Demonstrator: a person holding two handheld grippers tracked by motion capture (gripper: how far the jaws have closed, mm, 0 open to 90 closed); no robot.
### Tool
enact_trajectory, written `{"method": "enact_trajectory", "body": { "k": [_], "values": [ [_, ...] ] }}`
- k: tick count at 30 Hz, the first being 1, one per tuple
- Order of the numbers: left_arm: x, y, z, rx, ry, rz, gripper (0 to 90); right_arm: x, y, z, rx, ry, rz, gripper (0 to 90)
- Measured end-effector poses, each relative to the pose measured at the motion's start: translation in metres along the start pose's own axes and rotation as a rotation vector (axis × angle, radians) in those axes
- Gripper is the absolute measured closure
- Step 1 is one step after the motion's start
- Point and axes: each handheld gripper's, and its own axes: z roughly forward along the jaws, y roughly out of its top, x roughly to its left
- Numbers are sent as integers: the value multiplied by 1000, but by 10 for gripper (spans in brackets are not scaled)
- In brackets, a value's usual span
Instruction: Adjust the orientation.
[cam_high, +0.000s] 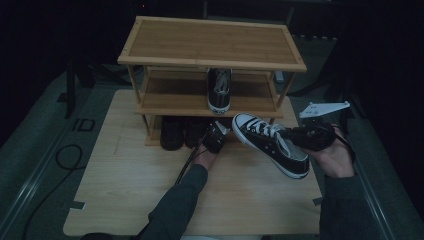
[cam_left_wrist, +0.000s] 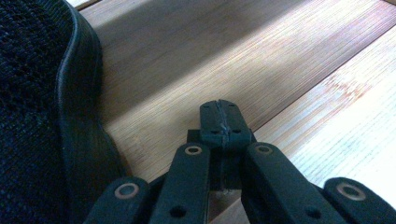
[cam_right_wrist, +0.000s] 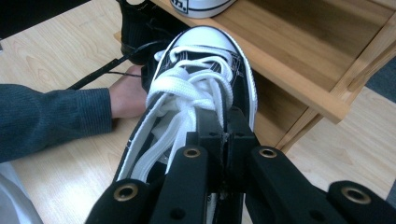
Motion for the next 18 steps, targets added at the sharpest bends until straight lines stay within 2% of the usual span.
{"method": "enact_trajectory", "body": {
  "k": [3, 6, 18],
  "values": [
    [0, 0, 0, 0, 0, 1, 900, -1, 4, -2, 3, 0, -3, 883],
    [0, 0, 0, -2, 18, 5, 900, 1, 5, -5, -2, 4, -9, 883],
    [0, 0, 0, -1, 14, 6, 900, -3, 13, -15, -43, -7, -2, 883]
  ]
}}
